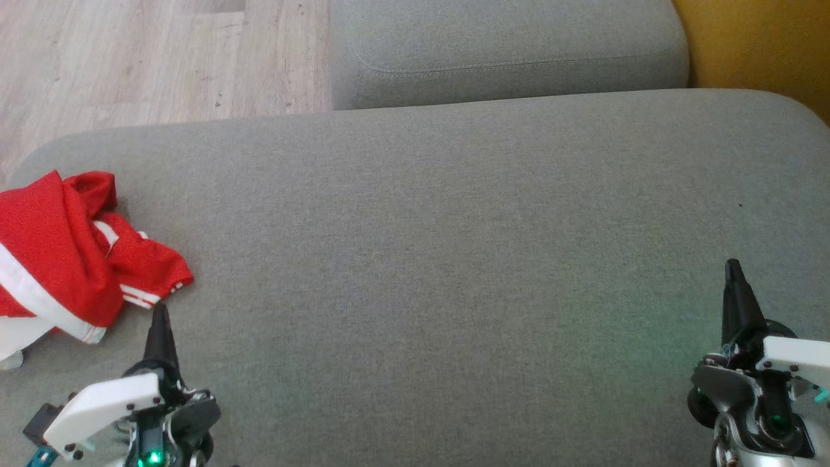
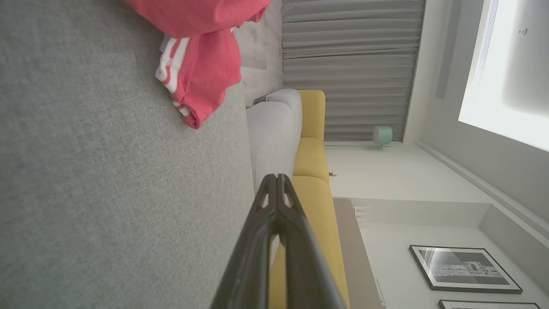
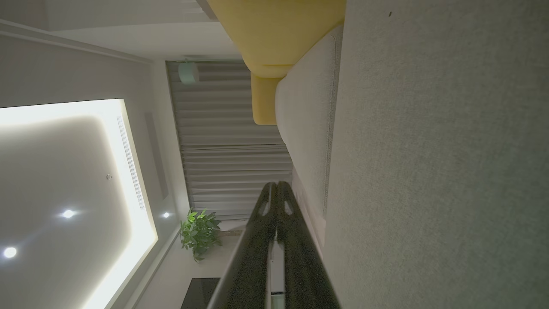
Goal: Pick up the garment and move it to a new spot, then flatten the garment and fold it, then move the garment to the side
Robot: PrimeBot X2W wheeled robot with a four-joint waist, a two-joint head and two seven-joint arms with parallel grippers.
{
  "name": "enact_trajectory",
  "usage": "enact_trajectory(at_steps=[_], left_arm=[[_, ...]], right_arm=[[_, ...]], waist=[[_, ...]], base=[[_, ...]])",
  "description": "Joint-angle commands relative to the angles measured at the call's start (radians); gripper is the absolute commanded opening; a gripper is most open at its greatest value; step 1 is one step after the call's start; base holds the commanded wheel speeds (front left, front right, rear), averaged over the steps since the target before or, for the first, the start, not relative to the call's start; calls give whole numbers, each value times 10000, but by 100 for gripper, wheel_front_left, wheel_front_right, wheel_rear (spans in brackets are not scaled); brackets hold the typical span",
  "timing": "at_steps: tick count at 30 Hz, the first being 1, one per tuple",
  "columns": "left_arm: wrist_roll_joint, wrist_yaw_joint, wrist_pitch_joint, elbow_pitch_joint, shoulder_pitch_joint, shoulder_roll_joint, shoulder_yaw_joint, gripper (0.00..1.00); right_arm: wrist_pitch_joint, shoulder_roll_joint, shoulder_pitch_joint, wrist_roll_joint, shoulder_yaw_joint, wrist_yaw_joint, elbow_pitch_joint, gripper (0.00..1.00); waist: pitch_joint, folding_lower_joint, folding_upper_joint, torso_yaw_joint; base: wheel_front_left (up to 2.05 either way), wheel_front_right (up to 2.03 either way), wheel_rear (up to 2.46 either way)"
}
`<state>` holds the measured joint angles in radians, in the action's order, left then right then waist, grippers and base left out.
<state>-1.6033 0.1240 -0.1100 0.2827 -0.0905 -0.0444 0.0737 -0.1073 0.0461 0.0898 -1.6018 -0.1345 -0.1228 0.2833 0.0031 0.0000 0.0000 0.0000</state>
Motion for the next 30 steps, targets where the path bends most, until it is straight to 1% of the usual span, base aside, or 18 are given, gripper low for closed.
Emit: enact_trajectory(at_steps=[1, 15, 16, 20, 30], left_arm=[[-55, 67, -30, -378, -175, -58, 398, 0], [-55, 67, -30, -378, -175, -58, 398, 0], [0, 0, 1, -1, 0, 0, 1, 100], [18, -7, 27, 407, 135, 15, -70, 100], [706, -2, 296, 420, 65, -39, -132, 100]], right_arm=[[-57, 41, 181, -70, 210, -79, -386, 0], [-57, 41, 181, -71, 210, -79, -386, 0], [0, 0, 1, 2, 1, 0, -1, 100], [9, -28, -101, 14, 20, 1, 428, 100], [269, 145, -15, 365, 249, -4, 330, 100]], waist=[[0, 0, 0, 0], [0, 0, 0, 0], [0, 0, 0, 0], [1, 0, 0, 0], [18, 0, 0, -3]], base=[[0, 0, 0], [0, 0, 0], [0, 0, 0], [0, 0, 0], [0, 0, 0]])
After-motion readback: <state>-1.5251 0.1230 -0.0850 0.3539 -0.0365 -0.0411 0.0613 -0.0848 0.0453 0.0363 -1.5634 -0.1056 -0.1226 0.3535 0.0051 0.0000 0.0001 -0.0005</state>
